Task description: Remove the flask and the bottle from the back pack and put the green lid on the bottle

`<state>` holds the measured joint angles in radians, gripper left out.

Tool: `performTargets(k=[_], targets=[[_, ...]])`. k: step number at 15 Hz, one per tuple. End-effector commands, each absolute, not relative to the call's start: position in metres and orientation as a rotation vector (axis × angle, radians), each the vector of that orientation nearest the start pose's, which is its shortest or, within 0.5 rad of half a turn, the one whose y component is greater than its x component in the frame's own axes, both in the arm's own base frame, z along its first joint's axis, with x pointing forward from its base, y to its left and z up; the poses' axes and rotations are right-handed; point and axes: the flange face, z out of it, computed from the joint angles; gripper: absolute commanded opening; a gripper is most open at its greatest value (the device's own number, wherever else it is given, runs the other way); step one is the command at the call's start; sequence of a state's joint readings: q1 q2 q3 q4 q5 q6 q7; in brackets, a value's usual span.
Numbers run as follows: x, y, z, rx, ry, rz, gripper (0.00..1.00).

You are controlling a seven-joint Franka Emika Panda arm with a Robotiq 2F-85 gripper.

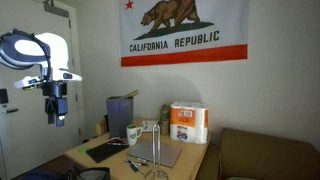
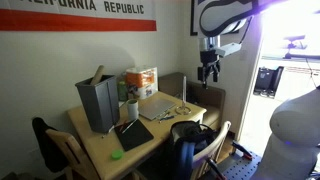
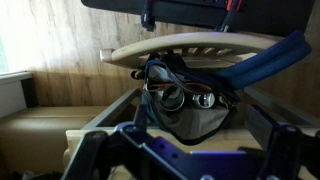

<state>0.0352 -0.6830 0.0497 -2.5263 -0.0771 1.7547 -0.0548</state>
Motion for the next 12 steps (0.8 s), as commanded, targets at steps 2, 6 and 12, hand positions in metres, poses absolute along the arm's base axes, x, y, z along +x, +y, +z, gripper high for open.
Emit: performTargets(k=[2,6,12], targets=[[0.334,0.023,0.493,-3.237,-0.234,0.145,1.0],[0.339,0.019,0.489,-3.249,-0.213,0.152,1.0],[0.388,-0.002,0.438,-3.271,-0.034,-0.025,1.0]])
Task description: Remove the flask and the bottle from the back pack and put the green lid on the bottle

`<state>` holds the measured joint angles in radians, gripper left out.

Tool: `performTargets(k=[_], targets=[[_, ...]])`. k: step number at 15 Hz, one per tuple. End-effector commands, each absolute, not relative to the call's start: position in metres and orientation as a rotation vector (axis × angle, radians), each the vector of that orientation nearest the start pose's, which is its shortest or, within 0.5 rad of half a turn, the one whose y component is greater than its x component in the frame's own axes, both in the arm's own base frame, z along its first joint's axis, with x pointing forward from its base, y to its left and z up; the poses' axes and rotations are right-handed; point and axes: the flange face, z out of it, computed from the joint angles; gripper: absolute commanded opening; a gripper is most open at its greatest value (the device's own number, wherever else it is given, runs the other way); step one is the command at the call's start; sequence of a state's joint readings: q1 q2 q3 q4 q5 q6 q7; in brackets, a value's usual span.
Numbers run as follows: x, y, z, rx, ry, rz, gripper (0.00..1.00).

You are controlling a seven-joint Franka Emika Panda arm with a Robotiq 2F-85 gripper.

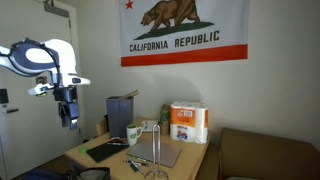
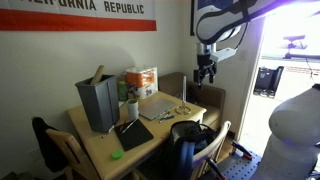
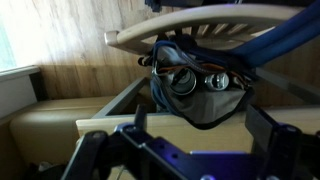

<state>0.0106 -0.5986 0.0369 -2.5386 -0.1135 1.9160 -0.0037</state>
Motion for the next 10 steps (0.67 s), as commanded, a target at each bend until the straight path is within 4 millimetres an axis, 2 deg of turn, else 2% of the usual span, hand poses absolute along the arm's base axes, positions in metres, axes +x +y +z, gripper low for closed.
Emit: performTargets(k=[1,7,10], targets=[[0.396,-0.004,0.42,-3.262,-0.001,-0.039,1.0],[0.422,0.008,0.314,-3.198,0.139,0.019,1.0],[0.434,0.015,0.275,-3.186,0.207,0.034,1.0]])
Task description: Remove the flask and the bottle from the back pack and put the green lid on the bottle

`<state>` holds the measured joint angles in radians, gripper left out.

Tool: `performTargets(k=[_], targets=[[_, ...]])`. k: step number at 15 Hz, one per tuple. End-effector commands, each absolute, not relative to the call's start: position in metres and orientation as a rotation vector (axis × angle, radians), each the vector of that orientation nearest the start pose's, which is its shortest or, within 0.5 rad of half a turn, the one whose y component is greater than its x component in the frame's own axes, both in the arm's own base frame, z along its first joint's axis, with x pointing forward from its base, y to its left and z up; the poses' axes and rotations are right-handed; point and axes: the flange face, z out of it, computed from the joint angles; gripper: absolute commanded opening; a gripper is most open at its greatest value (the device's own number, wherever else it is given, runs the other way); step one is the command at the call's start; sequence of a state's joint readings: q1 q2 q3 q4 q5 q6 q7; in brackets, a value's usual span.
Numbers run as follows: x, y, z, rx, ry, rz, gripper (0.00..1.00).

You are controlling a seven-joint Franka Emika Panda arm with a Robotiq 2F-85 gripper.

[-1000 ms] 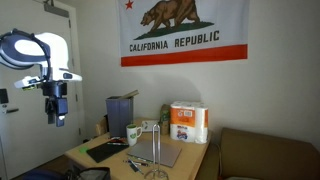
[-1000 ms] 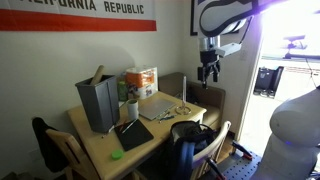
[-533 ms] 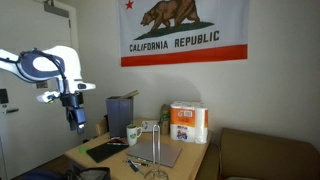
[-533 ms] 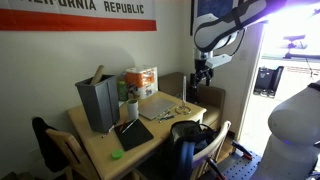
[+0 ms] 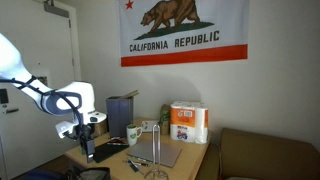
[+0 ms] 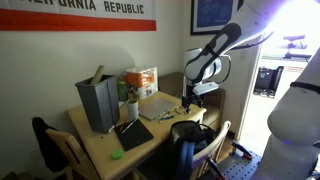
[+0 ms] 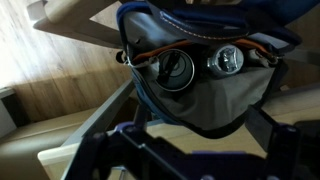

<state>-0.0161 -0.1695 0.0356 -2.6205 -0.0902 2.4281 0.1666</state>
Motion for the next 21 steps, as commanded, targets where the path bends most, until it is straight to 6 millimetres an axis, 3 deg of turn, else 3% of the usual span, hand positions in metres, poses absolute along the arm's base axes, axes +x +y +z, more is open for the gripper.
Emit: performTargets(k=[1,9,21], targets=[[0.437,0.016,0.265,-3.186,0.229,0.046,1.0],[0.439,0.023,0.204,-3.162,0.361,0.126,1.0],[0.414,-0.001,0.118,-3.057,0.555,-0.026,1.0]])
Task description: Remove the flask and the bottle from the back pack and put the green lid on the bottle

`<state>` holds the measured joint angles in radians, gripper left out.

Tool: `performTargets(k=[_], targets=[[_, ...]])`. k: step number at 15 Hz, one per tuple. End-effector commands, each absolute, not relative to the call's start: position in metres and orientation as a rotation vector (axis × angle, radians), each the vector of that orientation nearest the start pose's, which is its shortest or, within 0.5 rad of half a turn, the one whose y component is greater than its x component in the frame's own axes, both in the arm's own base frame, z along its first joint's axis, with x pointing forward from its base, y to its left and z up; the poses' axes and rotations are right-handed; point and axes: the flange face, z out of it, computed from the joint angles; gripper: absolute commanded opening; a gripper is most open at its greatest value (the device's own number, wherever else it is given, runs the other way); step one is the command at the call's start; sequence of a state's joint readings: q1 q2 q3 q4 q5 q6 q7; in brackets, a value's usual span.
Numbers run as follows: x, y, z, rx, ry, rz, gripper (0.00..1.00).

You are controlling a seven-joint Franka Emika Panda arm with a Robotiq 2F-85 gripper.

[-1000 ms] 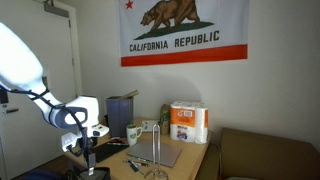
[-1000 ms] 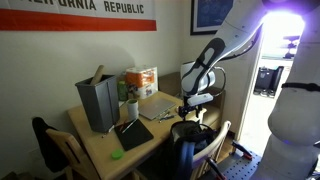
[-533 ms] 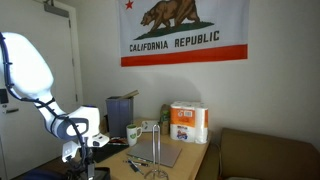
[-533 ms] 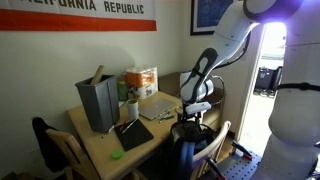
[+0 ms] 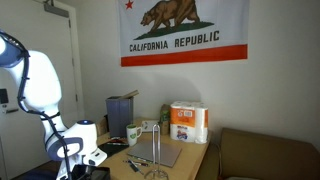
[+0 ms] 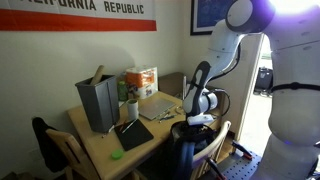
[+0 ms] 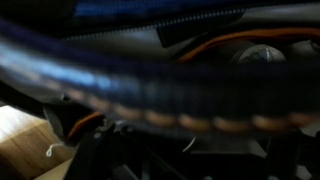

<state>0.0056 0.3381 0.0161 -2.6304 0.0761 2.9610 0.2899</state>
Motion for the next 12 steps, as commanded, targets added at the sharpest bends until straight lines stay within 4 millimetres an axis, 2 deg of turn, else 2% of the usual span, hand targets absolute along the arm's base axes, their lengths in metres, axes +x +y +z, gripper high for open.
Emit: performTargets(k=[1,4,8,12], targets=[[0.416,-0.003,0.114,-3.051,0.559,-0.039,1.0],[0.42,-0.014,0.108,-3.056,0.56,-0.08,1.0],[0.43,-0.026,0.114,-3.069,0.545,-0.129,1.0],[0.442,-0.023,0.115,-3.069,0.509,-0.149,1.0]])
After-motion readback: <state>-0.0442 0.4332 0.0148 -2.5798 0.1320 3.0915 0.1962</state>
